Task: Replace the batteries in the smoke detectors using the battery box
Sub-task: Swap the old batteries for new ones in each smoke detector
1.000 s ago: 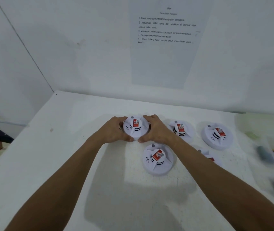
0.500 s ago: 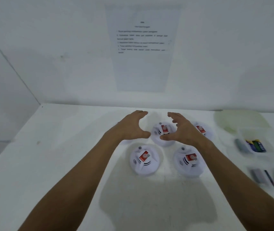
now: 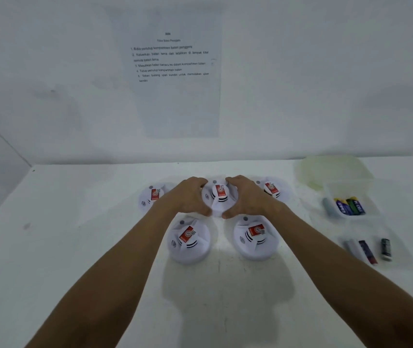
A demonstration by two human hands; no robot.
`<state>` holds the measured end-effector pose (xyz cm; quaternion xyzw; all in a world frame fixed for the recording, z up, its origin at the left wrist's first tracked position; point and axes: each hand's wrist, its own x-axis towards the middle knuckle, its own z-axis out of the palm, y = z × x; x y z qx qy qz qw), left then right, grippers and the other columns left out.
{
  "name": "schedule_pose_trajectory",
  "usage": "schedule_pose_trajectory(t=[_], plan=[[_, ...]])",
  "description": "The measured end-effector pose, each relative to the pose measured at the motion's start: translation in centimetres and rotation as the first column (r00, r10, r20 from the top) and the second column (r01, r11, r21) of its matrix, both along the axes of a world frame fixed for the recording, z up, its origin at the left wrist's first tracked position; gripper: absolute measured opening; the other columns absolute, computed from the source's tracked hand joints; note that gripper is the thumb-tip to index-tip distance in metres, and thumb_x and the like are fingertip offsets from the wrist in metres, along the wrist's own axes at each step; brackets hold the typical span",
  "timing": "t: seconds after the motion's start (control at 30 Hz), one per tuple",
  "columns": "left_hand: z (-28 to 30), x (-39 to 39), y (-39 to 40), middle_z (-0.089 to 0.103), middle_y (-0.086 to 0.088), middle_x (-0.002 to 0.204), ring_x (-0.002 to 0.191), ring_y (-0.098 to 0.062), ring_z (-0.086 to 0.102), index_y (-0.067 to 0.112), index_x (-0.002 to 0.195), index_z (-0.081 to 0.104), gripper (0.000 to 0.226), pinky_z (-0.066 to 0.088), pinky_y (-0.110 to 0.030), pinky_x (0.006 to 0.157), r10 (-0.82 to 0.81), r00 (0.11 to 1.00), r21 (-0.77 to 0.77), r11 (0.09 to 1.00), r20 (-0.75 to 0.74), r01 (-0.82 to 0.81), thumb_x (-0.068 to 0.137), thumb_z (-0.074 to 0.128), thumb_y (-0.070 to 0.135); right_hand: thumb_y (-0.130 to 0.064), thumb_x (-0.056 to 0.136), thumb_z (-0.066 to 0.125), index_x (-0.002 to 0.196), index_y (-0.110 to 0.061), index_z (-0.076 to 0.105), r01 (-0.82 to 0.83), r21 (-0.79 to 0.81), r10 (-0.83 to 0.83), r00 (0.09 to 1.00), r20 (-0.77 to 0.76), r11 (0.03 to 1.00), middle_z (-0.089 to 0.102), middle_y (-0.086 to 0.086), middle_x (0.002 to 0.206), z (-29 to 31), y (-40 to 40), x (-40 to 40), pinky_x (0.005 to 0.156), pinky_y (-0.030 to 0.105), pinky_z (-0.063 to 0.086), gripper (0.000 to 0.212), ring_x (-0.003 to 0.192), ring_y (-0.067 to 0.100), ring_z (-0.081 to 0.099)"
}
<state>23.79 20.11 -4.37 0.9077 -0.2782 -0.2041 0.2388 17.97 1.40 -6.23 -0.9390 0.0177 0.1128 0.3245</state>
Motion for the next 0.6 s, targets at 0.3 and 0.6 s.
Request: schedule_pose_trajectory(t=[0.3,0.6], plan=[[5.5,-6.8,-3.9,0.067,0.004,0.112,0.087,-0.012,0.067,0.028,0.142,0.037,0.083,0.056,-0.023,0.074,0.117,0.98,-0.449,0.875,-0.16,-0.178,0.074,0.077,0.003,-0.022,0.062,0.092,0.148,-0.028,0.025,-0.096,0.211,0.037,0.963,0.266,0.973,0.048,0.001,0.128,3.9,-4.5,-4.5,0.091,0.03,0.048,0.109,0.113,0.018,0.051],[8.3,-13.2,-11.9,0.068,0.009,0.114,0.095,-0.006,0.068,0.042,0.132,0.051,0.054,0.055,-0.018,0.071,0.048,0.959,-0.477,0.86,-0.279,-0.182,0.086,0.072,0.026,0.001,0.055,0.086,0.134,-0.02,0.041,-0.139,0.657,-0.043,0.967,0.252,0.741,0.057,-0.003,0.124,7.2,-14.4,-13.2,0.077,0.028,0.057,0.094,0.111,0.008,0.061]])
